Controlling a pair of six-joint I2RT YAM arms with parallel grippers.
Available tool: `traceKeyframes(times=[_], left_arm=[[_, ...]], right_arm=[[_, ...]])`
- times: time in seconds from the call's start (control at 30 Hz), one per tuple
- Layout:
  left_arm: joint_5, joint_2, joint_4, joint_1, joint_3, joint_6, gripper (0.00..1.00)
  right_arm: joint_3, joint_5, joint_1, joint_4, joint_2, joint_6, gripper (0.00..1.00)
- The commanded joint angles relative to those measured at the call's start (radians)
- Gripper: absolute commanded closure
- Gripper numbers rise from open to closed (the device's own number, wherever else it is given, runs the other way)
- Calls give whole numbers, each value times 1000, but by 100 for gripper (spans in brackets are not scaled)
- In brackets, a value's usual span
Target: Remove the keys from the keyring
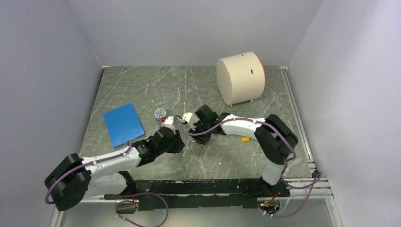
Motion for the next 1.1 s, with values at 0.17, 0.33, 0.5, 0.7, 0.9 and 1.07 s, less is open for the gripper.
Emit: traceKeyframes(times=[0.17,0.33,0.5,0.7,0.9,1.07], left_arm=[[-40,-45,-50,0,4,9,63],[-35,-39,-54,1,7,12,63],[-29,-36,-60,1,14,19,63],[-30,-33,-57,2,11,21,63],[-25,-18,-50,1,18,23,63],[-32,-28,-57,2,16,25,63]], right_arm=[[49,6,36,-101,-10,-29,58],[52,-13,37,-133,-38,-36,58],[65,14,36,-161,-6,-40,58],[56,25,36,-138,-22,-38,54],[41,97,38,-107,-13,-34,55],[17,110,63,-79,-43,-41,49]])
